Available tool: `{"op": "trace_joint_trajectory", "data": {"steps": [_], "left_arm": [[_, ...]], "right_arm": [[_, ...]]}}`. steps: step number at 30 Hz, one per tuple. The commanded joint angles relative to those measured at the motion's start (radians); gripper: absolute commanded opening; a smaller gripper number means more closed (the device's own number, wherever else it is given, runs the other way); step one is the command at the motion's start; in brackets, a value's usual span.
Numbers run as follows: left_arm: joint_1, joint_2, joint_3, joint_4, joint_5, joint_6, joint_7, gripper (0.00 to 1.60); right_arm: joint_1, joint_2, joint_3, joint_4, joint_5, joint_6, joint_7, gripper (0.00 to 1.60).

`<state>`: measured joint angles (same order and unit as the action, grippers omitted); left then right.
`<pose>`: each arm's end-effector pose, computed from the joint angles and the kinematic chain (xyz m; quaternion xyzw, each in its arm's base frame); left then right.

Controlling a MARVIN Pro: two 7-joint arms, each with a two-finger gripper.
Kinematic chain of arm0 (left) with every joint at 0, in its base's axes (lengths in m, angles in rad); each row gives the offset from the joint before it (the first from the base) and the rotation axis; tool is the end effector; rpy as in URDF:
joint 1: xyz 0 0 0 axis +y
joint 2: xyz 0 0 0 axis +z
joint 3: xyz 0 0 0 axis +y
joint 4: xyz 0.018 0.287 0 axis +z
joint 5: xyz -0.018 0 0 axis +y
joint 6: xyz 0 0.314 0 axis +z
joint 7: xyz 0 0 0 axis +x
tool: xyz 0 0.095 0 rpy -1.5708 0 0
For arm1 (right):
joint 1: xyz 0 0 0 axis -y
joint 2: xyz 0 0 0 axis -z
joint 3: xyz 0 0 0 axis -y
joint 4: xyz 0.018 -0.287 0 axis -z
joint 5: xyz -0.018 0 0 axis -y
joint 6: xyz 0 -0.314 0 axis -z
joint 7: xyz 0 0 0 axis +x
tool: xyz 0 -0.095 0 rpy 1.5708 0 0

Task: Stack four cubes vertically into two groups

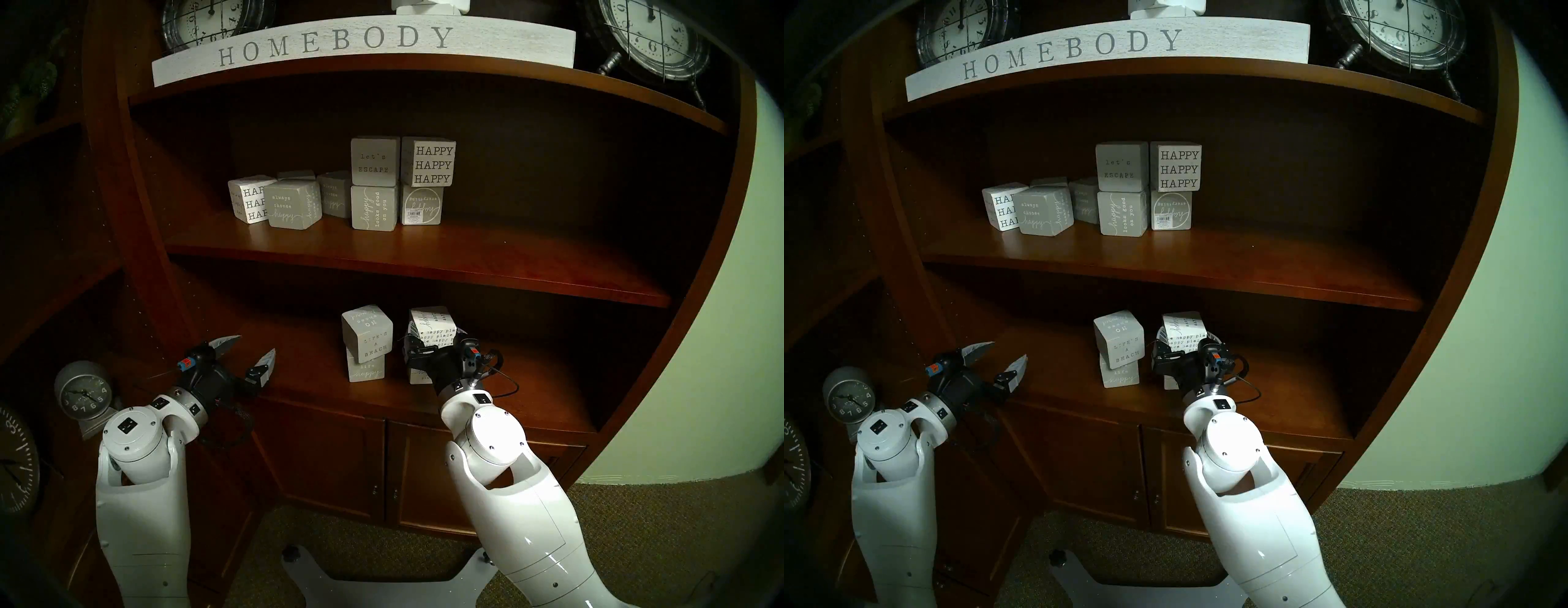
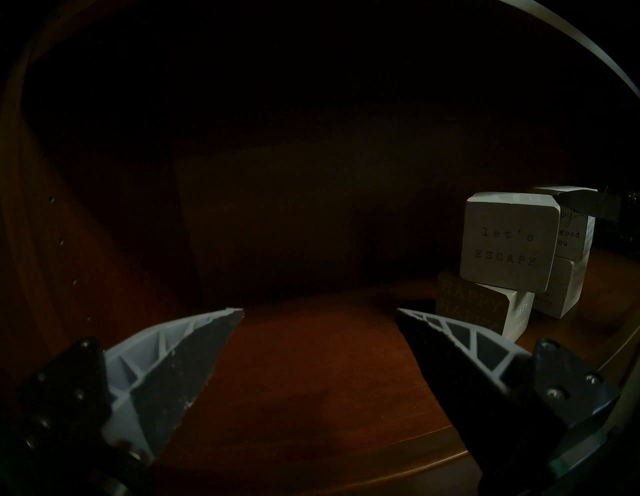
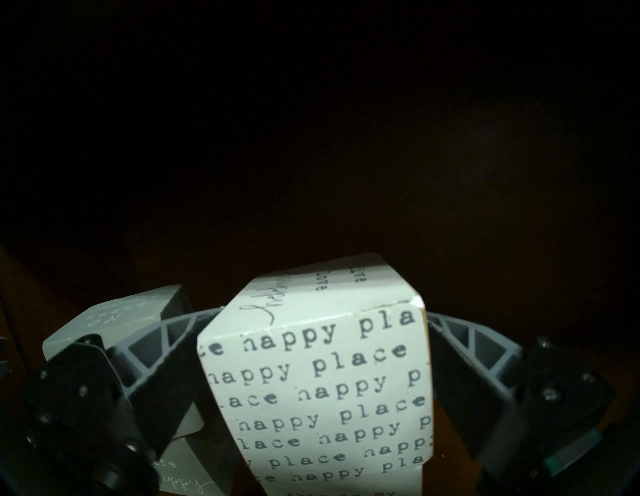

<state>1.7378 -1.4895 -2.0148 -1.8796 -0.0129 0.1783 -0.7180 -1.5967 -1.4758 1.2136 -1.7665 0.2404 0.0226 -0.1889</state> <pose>0.3454 0.1281 -0.2497 0.7193 -0.1444 0.6767 0.0613 0.3950 0.1093 -0.2534 -0.6770 -0.0035 -0.7237 0.1340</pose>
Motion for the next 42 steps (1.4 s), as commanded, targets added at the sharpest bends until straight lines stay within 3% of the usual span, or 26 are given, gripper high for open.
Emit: {"op": "trace_joint_trajectory", "data": {"steps": [1, 15, 29, 37, 42], "left_arm": [[-0.002, 0.002, -0.001, -0.019, 0.001, -0.002, 0.001, 1.60], [-0.002, 0.002, -0.001, -0.019, 0.001, -0.001, 0.001, 1.60], [-0.002, 0.002, -0.001, -0.019, 0.001, -0.002, 0.001, 1.60], [-0.002, 0.002, -0.001, -0.019, 0.001, -0.002, 0.001, 1.60], [-0.003, 0.002, -0.001, -0.018, 0.000, -0.002, 0.000, 1.60]], "right_arm": [[0.012, -0.003, 0.006, -0.049, 0.002, -0.009, 0.001, 1.60], [0.005, 0.001, 0.020, -0.081, 0.011, -0.008, 0.020, 1.60], [-0.060, 0.039, 0.039, -0.201, 0.025, 0.000, 0.047, 1.60], [-0.139, 0.100, 0.050, -0.305, 0.044, 0.010, 0.095, 1.60], [-0.213, 0.184, 0.075, -0.379, 0.074, 0.002, 0.180, 1.60]]}}
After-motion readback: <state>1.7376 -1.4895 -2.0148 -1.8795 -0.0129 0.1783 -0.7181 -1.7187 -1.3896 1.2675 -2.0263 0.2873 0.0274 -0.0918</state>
